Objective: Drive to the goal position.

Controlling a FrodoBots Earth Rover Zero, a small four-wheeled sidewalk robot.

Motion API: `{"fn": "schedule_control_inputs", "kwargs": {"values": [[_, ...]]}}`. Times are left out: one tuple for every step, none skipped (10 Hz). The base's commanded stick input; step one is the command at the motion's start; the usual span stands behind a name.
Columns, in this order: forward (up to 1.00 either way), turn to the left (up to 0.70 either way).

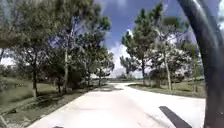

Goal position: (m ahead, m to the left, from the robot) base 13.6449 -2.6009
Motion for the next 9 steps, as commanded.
{"fn": "schedule_control_inputs", "kwargs": {"values": [[0.85,0.0],[0.85,0.0],[0.85,0.0],[0.85,0.0],[0.85,0.0],[0.85,0.0],[0.85,0.0],[0.85,0.0],[0.85,0.0]]}}
